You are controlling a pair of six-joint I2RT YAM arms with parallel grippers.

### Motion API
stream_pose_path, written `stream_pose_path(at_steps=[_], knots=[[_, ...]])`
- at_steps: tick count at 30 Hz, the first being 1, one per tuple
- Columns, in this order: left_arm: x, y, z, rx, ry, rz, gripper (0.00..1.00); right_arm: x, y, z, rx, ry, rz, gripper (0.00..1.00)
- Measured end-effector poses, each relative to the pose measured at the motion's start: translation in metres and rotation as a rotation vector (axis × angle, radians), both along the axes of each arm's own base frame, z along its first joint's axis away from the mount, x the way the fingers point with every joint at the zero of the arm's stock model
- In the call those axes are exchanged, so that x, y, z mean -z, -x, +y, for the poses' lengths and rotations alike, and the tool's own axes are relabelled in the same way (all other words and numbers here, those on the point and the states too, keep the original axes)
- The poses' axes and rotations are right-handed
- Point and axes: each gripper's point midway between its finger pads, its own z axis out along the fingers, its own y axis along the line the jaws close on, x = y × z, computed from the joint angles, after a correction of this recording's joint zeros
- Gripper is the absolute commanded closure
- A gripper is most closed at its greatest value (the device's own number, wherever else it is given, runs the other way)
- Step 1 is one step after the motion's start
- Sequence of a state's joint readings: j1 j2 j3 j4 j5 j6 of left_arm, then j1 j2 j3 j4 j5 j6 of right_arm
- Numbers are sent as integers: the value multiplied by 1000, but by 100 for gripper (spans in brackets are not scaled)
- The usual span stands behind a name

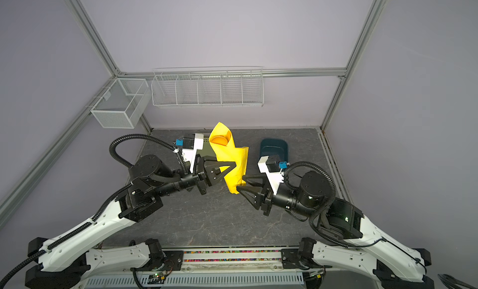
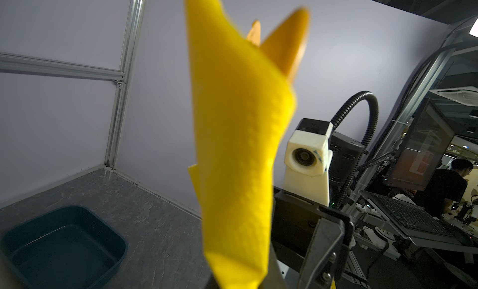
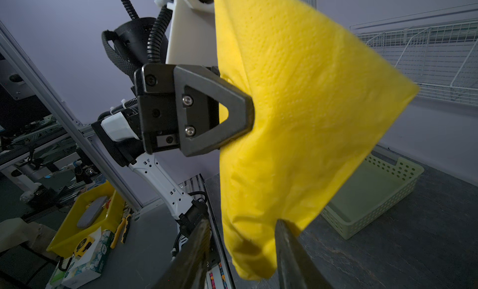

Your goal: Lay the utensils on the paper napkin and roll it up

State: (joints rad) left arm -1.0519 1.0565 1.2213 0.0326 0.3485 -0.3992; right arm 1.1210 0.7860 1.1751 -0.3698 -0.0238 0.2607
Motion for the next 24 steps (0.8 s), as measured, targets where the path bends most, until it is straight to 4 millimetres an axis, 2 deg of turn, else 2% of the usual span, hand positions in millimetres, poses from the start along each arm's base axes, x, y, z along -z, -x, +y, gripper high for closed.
stream_pose_path(at_steps=[7,18,24], knots=[[1,1,-4,22,-2,8,100,3,1,6,-18,14,1,53],[-6,10,-5,78,26,-5,100,2,-1,3,0,15,-9,50],[-10,16,-6,119,40,-11,100,3,1,4,-13,19,-8,56]])
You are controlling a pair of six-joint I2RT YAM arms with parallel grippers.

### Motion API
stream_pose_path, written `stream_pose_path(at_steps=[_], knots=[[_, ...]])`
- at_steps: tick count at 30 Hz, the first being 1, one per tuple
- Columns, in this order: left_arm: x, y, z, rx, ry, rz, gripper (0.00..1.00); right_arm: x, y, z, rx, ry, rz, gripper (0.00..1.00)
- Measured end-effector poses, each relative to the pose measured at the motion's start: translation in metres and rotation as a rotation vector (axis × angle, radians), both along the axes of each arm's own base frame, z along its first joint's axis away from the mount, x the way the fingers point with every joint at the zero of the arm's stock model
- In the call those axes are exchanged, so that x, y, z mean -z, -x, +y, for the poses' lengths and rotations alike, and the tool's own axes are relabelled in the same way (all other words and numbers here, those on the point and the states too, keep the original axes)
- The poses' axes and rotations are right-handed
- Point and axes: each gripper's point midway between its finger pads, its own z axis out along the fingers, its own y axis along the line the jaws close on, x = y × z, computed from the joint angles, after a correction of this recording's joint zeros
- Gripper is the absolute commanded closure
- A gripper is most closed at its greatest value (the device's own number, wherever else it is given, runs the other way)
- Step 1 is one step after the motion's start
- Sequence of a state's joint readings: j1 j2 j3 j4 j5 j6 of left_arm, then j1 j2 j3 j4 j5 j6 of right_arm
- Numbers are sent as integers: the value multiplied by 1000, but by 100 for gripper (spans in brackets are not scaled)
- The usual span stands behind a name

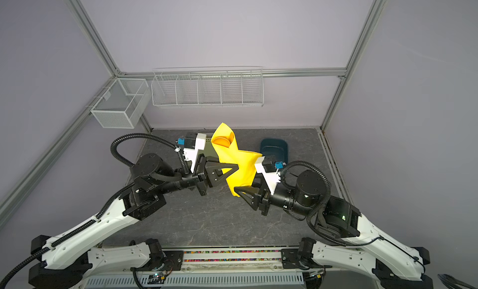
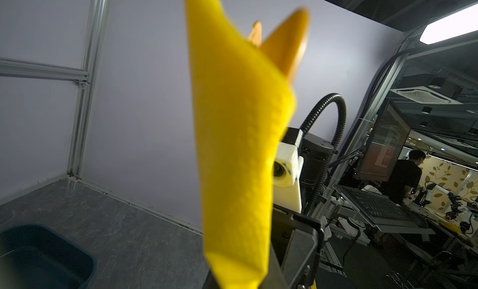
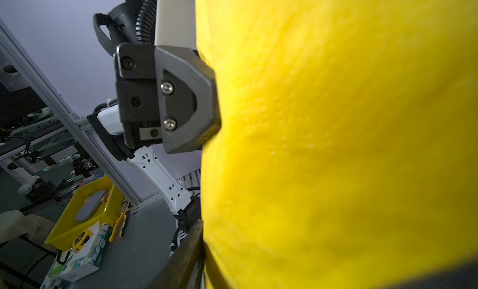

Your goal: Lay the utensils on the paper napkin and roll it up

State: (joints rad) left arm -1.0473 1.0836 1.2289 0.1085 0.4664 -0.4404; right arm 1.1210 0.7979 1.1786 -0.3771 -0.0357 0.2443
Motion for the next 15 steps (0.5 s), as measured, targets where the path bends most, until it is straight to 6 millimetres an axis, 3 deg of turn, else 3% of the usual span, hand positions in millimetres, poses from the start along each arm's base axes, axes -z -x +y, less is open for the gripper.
stream_pose_path(at_steps=[10,12,15], knots=[[-2,4,-1,30,7,-8,100,-3,10,3,-64,-6,-13,76],[-2,4,-1,30,8,-6,100,-3,11,3,-67,-8,-12,72],[-3,4,-1,25,9,-5,100,-3,11,3,-66,-8,-12,55]])
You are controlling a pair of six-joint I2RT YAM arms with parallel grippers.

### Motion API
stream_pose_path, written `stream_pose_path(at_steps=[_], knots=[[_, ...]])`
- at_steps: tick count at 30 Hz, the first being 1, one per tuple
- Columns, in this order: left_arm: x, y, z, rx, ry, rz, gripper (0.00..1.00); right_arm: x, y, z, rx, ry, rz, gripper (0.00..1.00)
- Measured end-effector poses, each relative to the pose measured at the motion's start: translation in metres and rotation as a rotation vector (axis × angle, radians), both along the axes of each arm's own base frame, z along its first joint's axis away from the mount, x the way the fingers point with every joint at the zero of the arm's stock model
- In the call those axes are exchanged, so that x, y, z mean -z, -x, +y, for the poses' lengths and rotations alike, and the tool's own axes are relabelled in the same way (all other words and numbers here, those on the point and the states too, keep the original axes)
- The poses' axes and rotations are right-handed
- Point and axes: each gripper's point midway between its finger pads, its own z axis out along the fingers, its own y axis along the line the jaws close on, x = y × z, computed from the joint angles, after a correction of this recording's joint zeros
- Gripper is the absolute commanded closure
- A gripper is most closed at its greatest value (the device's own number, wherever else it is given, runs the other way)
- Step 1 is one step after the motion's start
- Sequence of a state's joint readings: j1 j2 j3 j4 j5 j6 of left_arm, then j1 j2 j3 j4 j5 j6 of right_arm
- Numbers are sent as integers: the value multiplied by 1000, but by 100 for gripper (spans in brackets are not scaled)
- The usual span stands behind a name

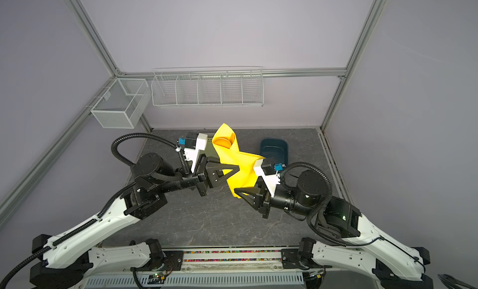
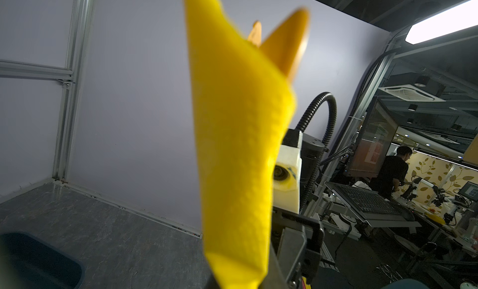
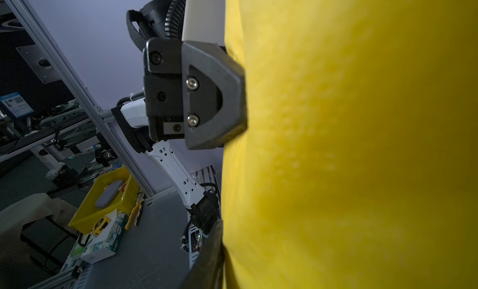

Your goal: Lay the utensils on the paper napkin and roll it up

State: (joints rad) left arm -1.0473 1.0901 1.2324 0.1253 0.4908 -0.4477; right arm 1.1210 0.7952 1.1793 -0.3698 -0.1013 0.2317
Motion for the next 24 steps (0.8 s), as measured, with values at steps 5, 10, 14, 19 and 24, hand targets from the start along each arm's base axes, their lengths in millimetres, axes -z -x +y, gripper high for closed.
stream_pose_path(at_steps=[5,10,14,19,24], knots=[[1,-10,4,-74,-6,8,100,-7,-1,-14,39,-25,-14,52],[3,-25,14,-183,-21,19,100,-22,3,-42,92,-91,-45,52],[6,-29,14,-211,-36,25,100,-33,7,-52,97,-132,-65,53],[9,-27,8,-180,-48,24,100,-35,8,-38,52,-118,-66,53],[8,-20,3,-124,-52,23,100,-27,0,-19,48,-72,-50,50]])
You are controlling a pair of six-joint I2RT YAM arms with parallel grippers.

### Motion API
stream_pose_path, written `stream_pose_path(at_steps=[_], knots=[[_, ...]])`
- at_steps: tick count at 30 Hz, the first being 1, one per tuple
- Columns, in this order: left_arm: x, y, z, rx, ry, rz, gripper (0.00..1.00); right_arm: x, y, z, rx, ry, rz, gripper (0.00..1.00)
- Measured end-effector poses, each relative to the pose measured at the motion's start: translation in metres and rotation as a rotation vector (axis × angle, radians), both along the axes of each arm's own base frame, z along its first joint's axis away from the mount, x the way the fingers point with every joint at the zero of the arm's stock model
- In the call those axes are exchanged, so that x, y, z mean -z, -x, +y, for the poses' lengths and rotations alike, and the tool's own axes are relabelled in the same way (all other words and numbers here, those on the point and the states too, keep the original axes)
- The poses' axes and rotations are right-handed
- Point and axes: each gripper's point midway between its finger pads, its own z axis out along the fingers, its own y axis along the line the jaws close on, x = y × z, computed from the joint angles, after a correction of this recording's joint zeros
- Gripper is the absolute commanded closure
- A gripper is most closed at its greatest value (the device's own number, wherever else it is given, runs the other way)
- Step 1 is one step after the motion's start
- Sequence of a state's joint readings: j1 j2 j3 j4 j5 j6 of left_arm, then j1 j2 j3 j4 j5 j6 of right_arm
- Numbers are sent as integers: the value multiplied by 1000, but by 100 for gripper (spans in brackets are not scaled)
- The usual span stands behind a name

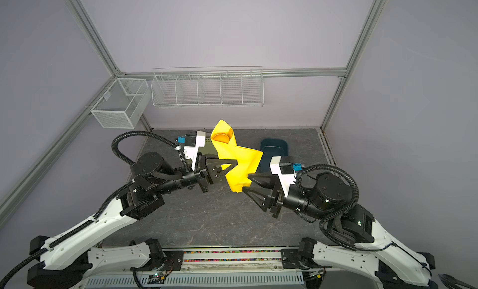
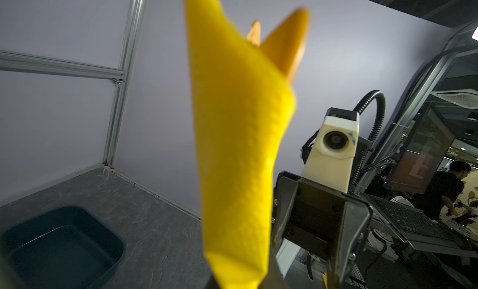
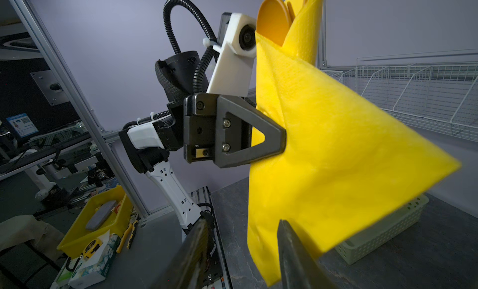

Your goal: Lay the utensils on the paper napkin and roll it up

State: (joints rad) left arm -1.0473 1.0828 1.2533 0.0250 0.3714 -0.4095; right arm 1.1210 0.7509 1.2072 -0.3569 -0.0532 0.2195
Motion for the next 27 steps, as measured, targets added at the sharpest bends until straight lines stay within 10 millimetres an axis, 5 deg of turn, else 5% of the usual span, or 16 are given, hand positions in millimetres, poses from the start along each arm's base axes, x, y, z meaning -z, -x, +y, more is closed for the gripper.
stream_pose_path(at_steps=[16,27], knots=[[-3,18,-8,130,17,0,100,10,-4,5,8,40,15,48],[-4,21,-9,154,26,3,100,15,5,24,-86,53,33,56]])
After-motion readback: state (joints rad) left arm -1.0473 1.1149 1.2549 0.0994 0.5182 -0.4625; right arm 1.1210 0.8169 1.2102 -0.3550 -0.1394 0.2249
